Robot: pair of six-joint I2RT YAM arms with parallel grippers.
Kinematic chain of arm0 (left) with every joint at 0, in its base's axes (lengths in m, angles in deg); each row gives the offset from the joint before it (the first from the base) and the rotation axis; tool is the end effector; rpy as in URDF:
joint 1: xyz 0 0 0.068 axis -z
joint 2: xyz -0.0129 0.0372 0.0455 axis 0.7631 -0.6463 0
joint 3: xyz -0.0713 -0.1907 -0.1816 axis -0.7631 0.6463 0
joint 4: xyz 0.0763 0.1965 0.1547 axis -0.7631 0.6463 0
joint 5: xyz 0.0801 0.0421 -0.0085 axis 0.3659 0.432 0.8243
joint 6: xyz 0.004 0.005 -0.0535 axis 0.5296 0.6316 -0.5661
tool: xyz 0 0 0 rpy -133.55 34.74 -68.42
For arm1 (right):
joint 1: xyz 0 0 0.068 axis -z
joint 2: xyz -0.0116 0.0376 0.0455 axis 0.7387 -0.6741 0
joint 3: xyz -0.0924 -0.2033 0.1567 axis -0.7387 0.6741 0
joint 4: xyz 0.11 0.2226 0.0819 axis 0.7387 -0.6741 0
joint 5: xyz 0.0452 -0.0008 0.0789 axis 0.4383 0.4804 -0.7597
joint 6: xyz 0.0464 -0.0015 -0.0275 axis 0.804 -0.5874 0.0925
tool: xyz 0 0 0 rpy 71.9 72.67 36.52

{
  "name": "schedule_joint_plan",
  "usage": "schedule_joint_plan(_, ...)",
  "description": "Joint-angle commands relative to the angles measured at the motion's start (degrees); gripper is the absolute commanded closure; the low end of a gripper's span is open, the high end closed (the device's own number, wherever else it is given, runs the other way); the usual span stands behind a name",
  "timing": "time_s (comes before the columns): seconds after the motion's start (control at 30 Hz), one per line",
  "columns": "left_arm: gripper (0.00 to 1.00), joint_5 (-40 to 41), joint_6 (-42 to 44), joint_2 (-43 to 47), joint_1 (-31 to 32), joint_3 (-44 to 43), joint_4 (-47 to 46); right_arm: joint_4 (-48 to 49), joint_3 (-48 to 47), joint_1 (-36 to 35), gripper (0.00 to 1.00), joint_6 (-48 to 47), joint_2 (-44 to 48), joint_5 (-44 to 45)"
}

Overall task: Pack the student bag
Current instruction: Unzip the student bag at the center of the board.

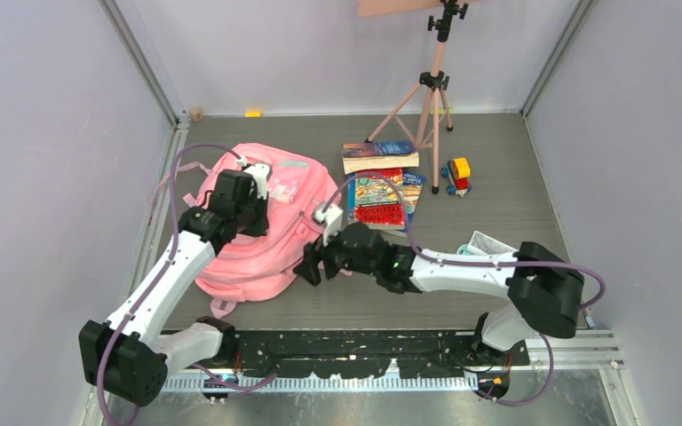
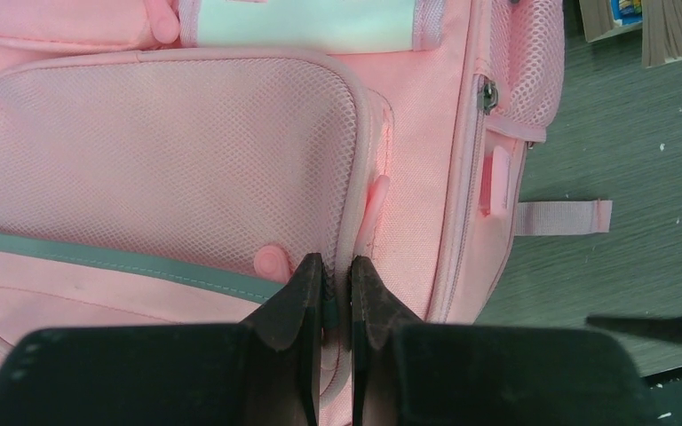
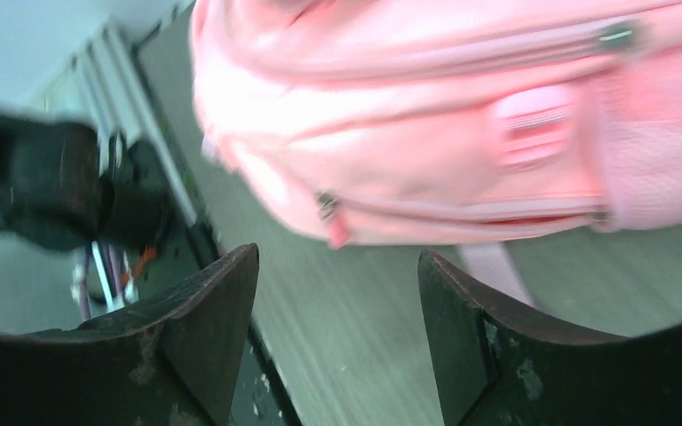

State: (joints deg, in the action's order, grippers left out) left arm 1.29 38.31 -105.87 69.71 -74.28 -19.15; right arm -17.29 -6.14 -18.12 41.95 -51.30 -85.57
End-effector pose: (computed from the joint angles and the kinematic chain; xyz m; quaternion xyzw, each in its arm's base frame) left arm 0.2102 -0.0755 0.2949 0.0912 0.9256 -0.0771 0.3591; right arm 0.1365 0.3085 0.2250 -0.3505 0.7504 0.3945 0.3981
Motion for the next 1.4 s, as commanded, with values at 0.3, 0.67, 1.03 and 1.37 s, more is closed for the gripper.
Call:
schedule_joint_plan(0.3,1.00,-3.8,-0.1,2.6,-0.5,0.0,-6.6,5.8,3.6,11.1,0.30,38.5,-0.6,11.3)
schedule_joint_plan(0.67,1.00,-4.2,-0.1,2.6,-0.5,0.1,-6.5,18.0,-0.1,11.2,0.30,43.9,-13.8,7.5)
schedule_joint_plan(1.03,1.00,-9.3,0.5,2.7,-0.2,0.5,-7.3,16.3,-6.3,13.2,0.83,40.5,-19.7,7.1)
schedule_joint_plan(1.37,1.00,-10.3,-10.3,0.9,5.5,0.6,-10.6,4.0,-20.2,22.7,0.99,24.6,-25.5,2.6)
